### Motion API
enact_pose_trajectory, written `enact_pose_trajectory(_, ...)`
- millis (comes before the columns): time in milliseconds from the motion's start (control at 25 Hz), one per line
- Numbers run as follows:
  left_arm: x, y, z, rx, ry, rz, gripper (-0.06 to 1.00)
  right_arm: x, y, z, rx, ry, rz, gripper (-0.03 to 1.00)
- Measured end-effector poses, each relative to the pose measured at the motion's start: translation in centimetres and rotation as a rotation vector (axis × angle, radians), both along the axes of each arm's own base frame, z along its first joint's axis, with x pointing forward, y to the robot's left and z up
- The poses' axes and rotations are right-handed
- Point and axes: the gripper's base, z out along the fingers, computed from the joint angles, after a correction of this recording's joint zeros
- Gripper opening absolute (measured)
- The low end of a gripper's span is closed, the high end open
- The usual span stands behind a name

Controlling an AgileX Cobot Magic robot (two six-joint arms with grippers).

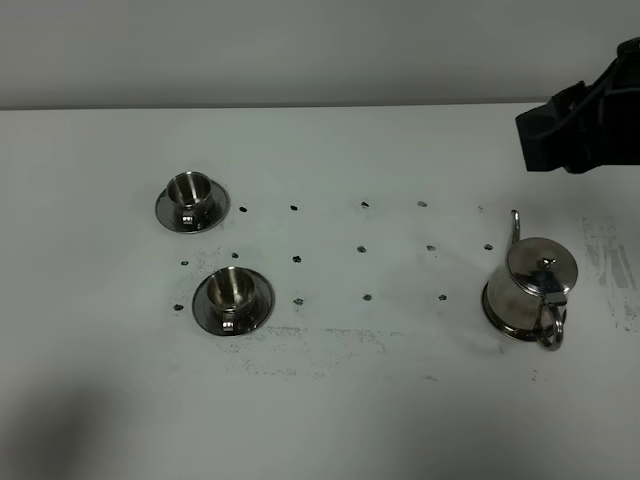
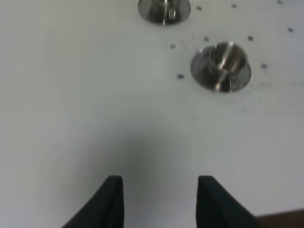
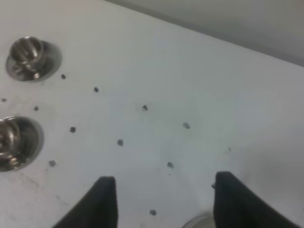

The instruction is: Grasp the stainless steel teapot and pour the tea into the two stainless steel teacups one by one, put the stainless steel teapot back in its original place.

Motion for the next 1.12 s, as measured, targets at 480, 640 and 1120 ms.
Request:
enact_pose_trajectory(480,-1.1,0.2,-3.8,0.012,0.062,0.004,0.37,-0.2,0.8,0.0,-0.001,-0.006,0.030,0.47)
enact_pose_trajectory(640,-1.6,0.3,-3.9,0.008,0.022,0.028,0.37,-0.1,0.8,0.1,0.000,-0.012,0.029,0.47)
enact_pose_trajectory(1120,-3.6,0.5,-3.9,0.003,-0.111,0.115,0.37,-0.2,0.9,0.1,0.019,0.000,0.031,0.47)
